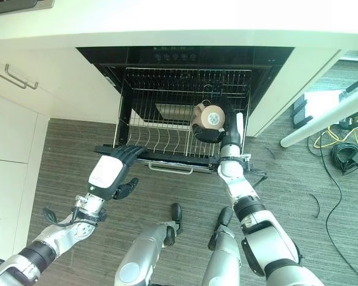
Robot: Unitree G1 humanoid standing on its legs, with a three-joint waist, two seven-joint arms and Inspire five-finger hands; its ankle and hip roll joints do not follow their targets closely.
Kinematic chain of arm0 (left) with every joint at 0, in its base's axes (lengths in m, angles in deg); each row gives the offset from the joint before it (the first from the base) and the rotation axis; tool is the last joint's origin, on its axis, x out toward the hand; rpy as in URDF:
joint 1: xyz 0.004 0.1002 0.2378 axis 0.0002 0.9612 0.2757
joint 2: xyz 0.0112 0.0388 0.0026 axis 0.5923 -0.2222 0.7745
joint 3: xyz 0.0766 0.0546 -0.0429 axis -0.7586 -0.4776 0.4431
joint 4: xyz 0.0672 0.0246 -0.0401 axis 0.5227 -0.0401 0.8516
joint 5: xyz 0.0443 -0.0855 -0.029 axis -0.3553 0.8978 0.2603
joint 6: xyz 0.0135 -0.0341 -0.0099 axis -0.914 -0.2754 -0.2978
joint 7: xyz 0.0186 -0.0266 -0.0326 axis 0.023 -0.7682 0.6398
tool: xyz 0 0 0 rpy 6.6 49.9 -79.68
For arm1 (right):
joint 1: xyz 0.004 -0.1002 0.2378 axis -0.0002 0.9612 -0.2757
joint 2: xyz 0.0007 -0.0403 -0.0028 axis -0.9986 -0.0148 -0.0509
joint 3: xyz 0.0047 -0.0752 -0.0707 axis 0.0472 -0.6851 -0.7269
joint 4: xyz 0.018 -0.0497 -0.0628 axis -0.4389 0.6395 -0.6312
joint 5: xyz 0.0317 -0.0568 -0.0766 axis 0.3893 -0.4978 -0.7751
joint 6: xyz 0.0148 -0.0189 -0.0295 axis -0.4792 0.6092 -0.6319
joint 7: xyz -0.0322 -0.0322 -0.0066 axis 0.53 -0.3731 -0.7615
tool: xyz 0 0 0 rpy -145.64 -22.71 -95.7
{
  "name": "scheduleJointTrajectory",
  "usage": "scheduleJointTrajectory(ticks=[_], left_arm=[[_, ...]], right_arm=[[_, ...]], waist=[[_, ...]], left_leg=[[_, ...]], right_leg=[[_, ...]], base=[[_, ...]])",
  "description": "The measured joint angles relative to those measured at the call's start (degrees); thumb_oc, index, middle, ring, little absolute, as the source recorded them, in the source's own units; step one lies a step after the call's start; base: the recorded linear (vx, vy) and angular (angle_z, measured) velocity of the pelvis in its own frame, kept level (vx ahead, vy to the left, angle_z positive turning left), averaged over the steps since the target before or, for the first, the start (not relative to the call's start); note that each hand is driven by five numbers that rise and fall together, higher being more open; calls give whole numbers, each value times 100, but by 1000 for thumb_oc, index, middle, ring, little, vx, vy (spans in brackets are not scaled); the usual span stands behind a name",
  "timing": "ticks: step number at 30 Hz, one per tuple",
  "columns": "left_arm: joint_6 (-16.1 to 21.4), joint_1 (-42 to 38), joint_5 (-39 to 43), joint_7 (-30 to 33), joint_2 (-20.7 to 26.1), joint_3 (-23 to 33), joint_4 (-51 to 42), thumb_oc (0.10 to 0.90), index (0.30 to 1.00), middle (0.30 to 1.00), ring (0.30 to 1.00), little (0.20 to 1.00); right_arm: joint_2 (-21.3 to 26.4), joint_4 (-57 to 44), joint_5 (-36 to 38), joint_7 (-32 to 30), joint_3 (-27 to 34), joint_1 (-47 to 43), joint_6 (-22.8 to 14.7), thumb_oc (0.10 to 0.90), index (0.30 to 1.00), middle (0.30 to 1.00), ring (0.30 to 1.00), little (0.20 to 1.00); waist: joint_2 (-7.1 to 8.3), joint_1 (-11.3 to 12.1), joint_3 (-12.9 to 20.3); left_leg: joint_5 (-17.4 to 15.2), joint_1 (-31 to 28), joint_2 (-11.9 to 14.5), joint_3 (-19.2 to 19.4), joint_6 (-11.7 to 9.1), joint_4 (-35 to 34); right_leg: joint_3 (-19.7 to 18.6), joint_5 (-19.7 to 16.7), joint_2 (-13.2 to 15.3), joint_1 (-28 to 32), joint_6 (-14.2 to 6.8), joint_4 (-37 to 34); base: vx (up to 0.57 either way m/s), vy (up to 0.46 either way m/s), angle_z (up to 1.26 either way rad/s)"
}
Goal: Place the dishes in the dishwasher.
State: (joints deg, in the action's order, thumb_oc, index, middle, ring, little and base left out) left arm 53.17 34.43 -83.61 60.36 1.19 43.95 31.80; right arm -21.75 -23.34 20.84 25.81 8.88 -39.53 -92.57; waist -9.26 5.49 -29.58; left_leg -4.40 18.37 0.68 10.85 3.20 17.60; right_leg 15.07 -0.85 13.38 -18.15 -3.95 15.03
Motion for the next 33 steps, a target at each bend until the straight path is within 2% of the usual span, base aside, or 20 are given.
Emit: scheduleJointTrajectory(ticks=[6,11,19,20,23,26,28,30,31,32,33], left_arm=[[-4,34,0,2,-28,1,2,800,900,900,900,900],[-4,104,-4,43,-236,47,3,800,900,900,900,900],[-27,231,-137,58,-245,114,5,800,900,900,900,900],[-60,270,-153,67,-267,120,7,800,900,900,900,900],[-111,675,-175,168,-490,435,40,800,900,900,900,900],[-209,1296,-196,257,-698,900,-40,800,900,900,900,900],[-235,1602,-202,376,-686,1202,-79,800,900,900,900,900],[-233,1749,-198,393,-685,1441,-162,800,900,900,900,900],[-224,1885,-171,390,-698,1562,-303,800,900,900,900,900],[-193,2104,-113,411,-710,1718,-464,800,900,900,900,900],[-173,2285,-111,429,-710,1775,-466,800,900,900,900,900]], right_arm=[[152,-115,-8,7,14,88,-83,800,900,900,900,900],[176,-390,-218,42,7,279,-156,800,900,900,900,900],[142,-944,70,243,9,734,-633,800,900,900,900,900],[129,-1140,93,250,10,910,-656,800,900,900,900,900],[122,-2148,252,333,-9,1921,-1096,800,900,900,900,900],[145,-2917,298,478,105,3049,-1463,800,900,900,900,900],[184,-3050,423,682,297,3385,-1778,800,900,900,900,900],[200,-3173,642,735,577,3445,-1877,800,900,900,900,900],[185,-3426,818,794,680,3569,-1881,800,900,900,900,900],[137,-3589,933,930,724,3715,-2029,800,900,900,900,900],[123,-3641,939,1016,696,3829,-2188,800,900,900,900,900]], waist=[[-2,-105,1],[-2,-176,1],[-2,-233,1],[-1,-237,1],[-1,-330,1],[5,-565,6],[3,-730,15],[3,-773,138],[5,-767,140],[8,-734,325],[16,-672,808]], left_leg=[[26,1,9,46,26,-2],[32,9,13,54,26,-5],[33,-29,23,79,25,-23],[33,-89,22,98,25,-57],[35,-457,20,128,20,-233],[68,-869,39,140,-33,-446],[91,-1058,75,163,-76,-525],[96,-1134,147,172,-147,-549],[123,-1419,154,175,-183,-667],[55,-1645,196,171,-240,-690],[-23,-1628,228,143,-273,-693]], right_leg=[[-35,-37,-7,-29,3,-7],[-38,-42,-8,-44,8,-10],[-57,-55,-22,-23,6,-11],[-66,-54,-22,13,6,-15],[-58,-52,-49,355,3,-164],[-47,-45,-99,731,-4,-302],[-58,-28,-148,887,8,-346],[-45,8,-215,959,89,-364],[-38,17,-253,1201,102,-415],[-43,81,-302,1422,92,-485],[-28,177,-334,1414,109,-467]], base=[[-1,4,-4],[0,0,0],[-16,-5,-1],[-11,-26,-8],[-10,-44,-4],[18,-91,-3],[72,-75,-10],[133,-61,-8],[109,-42,-9],[127,-34,-5],[142,-13,1]])
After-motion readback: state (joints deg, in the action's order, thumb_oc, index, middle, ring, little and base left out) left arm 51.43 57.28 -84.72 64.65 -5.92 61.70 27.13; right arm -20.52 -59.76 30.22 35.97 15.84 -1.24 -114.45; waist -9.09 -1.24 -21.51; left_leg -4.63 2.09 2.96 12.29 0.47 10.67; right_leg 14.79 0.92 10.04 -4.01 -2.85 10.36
